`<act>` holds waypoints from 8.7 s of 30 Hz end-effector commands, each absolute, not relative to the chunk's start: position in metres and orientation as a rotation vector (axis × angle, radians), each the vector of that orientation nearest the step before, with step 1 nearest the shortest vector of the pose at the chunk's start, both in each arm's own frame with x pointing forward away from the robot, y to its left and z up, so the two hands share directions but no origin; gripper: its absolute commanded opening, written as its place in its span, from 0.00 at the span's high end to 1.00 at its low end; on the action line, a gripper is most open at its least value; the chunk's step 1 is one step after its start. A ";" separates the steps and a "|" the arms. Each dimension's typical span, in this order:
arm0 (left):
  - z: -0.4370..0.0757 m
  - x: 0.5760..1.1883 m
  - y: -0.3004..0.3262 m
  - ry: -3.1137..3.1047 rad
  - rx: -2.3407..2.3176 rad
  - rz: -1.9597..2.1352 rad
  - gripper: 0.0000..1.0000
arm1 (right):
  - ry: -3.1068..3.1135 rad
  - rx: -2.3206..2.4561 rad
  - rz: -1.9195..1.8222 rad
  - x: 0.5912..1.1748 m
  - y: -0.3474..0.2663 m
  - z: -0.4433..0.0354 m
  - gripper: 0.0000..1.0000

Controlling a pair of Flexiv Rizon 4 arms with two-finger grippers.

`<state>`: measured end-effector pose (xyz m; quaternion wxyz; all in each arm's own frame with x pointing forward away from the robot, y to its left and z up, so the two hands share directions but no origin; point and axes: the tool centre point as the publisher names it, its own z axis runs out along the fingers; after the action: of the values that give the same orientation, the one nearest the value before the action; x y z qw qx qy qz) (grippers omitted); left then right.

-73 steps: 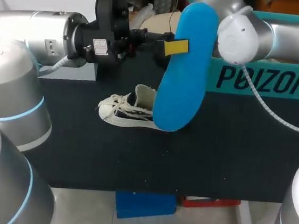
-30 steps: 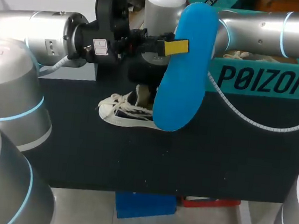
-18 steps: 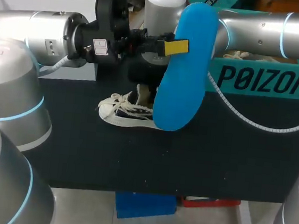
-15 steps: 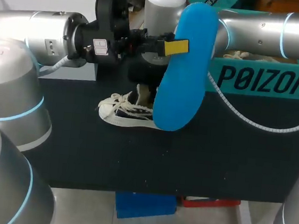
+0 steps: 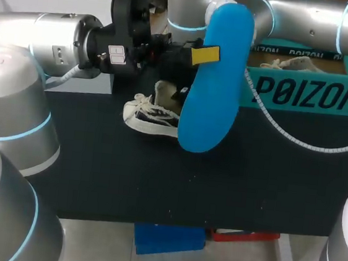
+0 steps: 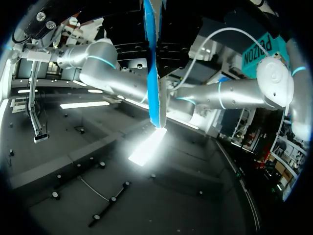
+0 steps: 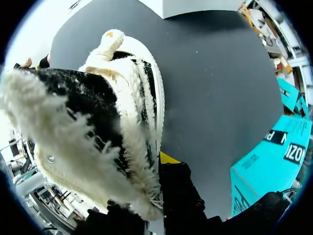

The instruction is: Take the shoe out of the shoebox, open the shoe tongue, remove and reinsert the insole, then place the shoe into the shoebox

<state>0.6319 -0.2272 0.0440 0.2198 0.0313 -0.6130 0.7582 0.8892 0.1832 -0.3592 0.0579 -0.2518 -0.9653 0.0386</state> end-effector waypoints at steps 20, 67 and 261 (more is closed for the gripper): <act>0.043 0.631 -0.229 -1.696 0.090 2.100 1.00 | -2.148 -2.533 0.147 0.891 0.133 -0.329 1.00; 0.043 0.631 -0.229 -1.696 0.090 2.100 1.00 | -2.093 -2.527 0.091 0.870 0.149 -0.398 0.00; -0.245 0.602 -0.210 -2.108 -2.631 2.376 1.00 | -1.225 -1.377 -1.434 0.859 0.141 -0.261 0.00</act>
<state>0.6129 -0.2130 -0.2241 -0.4257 -0.5703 -0.4729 0.5194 0.8598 0.1402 -0.2615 0.3932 -0.5415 -0.4830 -0.5647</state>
